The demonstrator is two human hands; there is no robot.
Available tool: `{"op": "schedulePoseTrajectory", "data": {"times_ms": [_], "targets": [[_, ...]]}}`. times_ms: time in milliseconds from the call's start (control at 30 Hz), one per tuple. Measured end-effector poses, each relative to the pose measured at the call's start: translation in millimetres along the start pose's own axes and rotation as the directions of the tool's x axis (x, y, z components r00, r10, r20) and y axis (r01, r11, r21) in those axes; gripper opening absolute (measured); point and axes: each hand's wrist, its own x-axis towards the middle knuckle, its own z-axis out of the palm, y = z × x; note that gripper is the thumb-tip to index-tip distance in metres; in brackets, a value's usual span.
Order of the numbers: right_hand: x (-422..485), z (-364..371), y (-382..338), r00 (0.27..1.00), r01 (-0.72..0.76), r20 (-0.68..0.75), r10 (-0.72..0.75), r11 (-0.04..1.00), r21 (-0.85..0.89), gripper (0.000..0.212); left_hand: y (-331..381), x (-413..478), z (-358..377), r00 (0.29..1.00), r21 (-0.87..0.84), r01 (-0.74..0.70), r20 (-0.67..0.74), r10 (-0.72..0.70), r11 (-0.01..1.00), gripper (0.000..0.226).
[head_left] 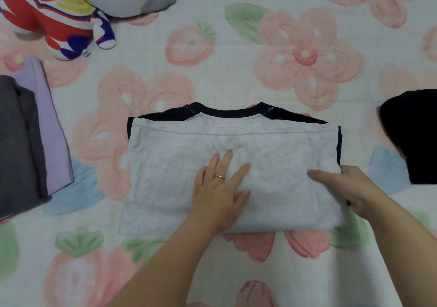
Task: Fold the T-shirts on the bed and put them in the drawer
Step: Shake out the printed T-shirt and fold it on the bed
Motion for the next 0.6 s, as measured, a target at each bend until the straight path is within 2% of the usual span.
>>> {"op": "schedulePoseTrajectory", "data": {"times_ms": [33, 67, 100, 133, 167, 200, 233, 267, 300, 333, 367, 400, 467, 500, 533, 600], "targets": [[-7, -1, -6, 0.999, 0.053, 0.011, -0.052, 0.998, -0.045, 0.027, -2, 3, 5, 0.998, 0.044, 0.032, 0.045, -0.034, 0.999, 0.055], [-15, -1, -13, 0.989, 0.140, -0.023, -0.145, 0.981, -0.135, 0.025, -5, 5, 5, 0.998, 0.010, 0.054, 0.045, -0.054, 0.999, 0.053], [-26, 2, -20, 0.962, 0.237, -0.074, -0.261, 0.942, -0.239, 0.023, -6, 5, -3, 0.997, -0.150, 0.081, -0.002, -0.083, 0.985, 0.047], [-40, 10, -28, 0.919, 0.320, -0.118, -0.376, 0.887, -0.334, 0.023, -4, 2, -16, 0.986, -0.447, 0.125, -0.045, -0.162, 0.886, 0.037], [-58, 23, -36, 0.871, 0.388, -0.140, -0.471, 0.834, -0.393, 0.025, -3, -2, -33, 0.970, -0.750, 0.152, -0.011, -0.242, 0.643, 0.027], [-76, 40, -44, 0.824, 0.465, -0.117, -0.555, 0.779, -0.422, 0.027, -6, -6, -46, 0.962, -0.934, 0.158, 0.073, -0.262, 0.320, 0.024], [-94, 61, -51, 0.788, 0.550, -0.038, -0.614, 0.731, -0.405, 0.030, -13, -11, -55, 0.966, -0.984, 0.170, 0.158, -0.205, 0.043, 0.031], [-110, 84, -59, 0.765, 0.629, 0.101, -0.635, 0.707, -0.323, 0.039, -22, -17, -65, 0.972, -0.971, 0.175, 0.197, -0.130, -0.166, 0.042], [-124, 107, -65, 0.745, 0.664, 0.266, -0.612, 0.718, -0.210, 0.053, -33, -23, -73, 0.971, -0.938, 0.175, 0.215, -0.103, -0.300, 0.051], [-133, 129, -67, 0.726, 0.644, 0.419, -0.546, 0.753, -0.134, 0.068, -44, -27, -79, 0.970, -0.916, 0.167, 0.218, -0.106, -0.364, 0.054], [-140, 147, -66, 0.706, 0.619, 0.518, -0.483, 0.776, -0.121, 0.077, -55, -31, -82, 0.964, -0.911, 0.157, 0.226, -0.142, -0.382, 0.051], [-141, 159, -63, 0.699, 0.622, 0.547, -0.462, 0.769, -0.146, 0.079, -66, -33, -82, 0.952, -0.934, 0.151, 0.225, -0.207, -0.325, 0.043], [-135, 166, -55, 0.733, 0.639, 0.455, -0.506, 0.741, -0.205, 0.070, -83, -36, -75, 0.911, -0.983, 0.181, 0.179, -0.371, -0.030, 0.034], [-130, 165, -49, 0.755, 0.634, 0.394, -0.524, 0.737, -0.235, 0.065, -88, -36, -69, 0.900, -0.972, 0.208, 0.147, -0.410, 0.109, 0.038], [-124, 164, -42, 0.772, 0.626, 0.348, -0.532, 0.731, -0.271, 0.062, -92, -36, -64, 0.900, -0.953, 0.226, 0.125, -0.418, 0.202, 0.042], [-114, 159, -32, 0.797, 0.604, 0.285, -0.532, 0.704, -0.373, 0.058, -93, -36, -59, 0.906, -0.925, 0.233, 0.094, -0.414, 0.300, 0.045]]}}
